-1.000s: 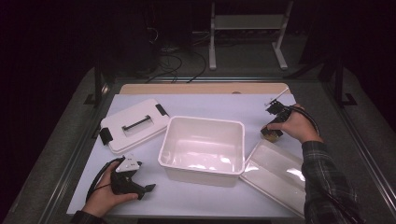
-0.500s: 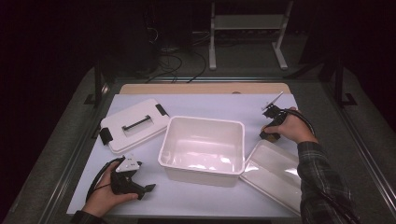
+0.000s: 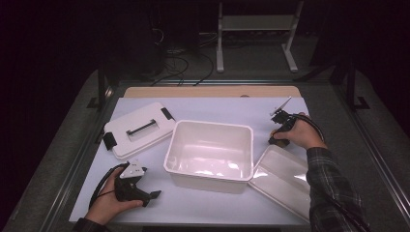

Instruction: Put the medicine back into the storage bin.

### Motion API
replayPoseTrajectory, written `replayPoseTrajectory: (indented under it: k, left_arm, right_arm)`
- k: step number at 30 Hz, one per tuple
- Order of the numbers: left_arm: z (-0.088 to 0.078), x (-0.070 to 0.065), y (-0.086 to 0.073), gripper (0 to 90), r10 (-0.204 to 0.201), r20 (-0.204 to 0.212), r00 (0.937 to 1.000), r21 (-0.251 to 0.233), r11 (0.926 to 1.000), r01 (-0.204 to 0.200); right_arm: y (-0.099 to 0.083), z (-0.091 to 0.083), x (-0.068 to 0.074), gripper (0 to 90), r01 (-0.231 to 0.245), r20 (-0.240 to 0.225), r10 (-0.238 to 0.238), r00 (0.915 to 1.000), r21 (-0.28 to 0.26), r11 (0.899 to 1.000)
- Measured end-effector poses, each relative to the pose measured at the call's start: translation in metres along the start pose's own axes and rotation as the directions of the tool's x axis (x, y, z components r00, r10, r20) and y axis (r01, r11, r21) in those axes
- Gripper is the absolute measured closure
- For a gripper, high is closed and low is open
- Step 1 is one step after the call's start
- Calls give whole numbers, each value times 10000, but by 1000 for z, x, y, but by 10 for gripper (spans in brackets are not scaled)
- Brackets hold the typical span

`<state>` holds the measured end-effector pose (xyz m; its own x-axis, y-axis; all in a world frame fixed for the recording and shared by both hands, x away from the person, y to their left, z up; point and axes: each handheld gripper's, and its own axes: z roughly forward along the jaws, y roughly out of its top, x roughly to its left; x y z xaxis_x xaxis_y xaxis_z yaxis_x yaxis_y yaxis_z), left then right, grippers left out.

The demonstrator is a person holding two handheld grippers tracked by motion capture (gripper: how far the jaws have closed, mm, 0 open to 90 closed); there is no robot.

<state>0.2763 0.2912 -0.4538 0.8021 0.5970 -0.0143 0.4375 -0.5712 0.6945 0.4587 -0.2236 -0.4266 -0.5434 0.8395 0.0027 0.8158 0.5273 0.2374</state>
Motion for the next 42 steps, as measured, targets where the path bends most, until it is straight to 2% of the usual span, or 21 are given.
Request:
replayPoseTrajectory:
  k: [5,11,24,35,42]
  left_arm:
    - [0,0,0,0,-2,2,10000,-1,10000,2]
    - [0,0,0,0,-4,3,10000,-1,10000,4]
    - [0,0,0,0,-10,6,10000,6,10000,10]
    - [0,0,0,0,11,1,10000,26,10000,-11]
    - [0,0,0,0,-2,0,10000,16,10000,2]
  right_arm:
    - [2,-2,0,197,-3,-129,4,9999,52,10000]
    - [5,-13,1,198,43,-146,-43,9999,-42,10000]
    - [8,-57,8,198,521,-101,-526,9986,-458,9976]
    - [10,-91,23,199,1250,-156,-1269,9918,-910,9880]
    - [12,-112,40,198,1888,-146,-1919,9813,-1198,9747]
